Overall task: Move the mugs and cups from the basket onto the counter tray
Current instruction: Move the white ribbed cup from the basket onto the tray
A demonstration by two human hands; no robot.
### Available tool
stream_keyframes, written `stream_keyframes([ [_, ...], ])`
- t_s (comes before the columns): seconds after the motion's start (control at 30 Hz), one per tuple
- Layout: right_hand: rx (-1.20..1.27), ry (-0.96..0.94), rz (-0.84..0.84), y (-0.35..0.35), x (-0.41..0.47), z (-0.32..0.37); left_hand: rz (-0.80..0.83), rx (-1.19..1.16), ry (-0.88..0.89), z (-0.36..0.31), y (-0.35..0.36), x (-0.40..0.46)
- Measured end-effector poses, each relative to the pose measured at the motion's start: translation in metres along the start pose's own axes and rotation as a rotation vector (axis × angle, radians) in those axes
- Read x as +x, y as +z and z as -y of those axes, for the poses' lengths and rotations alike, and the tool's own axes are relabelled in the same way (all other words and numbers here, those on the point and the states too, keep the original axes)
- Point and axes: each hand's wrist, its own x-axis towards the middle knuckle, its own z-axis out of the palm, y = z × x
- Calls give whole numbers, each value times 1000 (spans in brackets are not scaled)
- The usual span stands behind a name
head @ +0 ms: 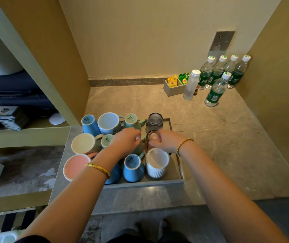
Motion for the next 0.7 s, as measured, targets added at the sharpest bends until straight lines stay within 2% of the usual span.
stream_keyframes([
  [0.1,-19,22,-285,-17,17,-4,-35,31,-37,2,-1,13],
  [0.17,11,36,-356,-19,31,-7,-49,100,-41,3,-1,22],
  [0.3,54,42,-304,-16,60,-16,-110,197,-111,11,-1,44],
  [0.47,121,101,-105,-13,89,-22,35,185,-215,28,0,67],
  [0.53,153,140,-35,-11,95,-22,45,174,-215,32,1,72],
  [0.7,242,193,-81,-7,104,-16,-3,133,-228,31,1,76],
])
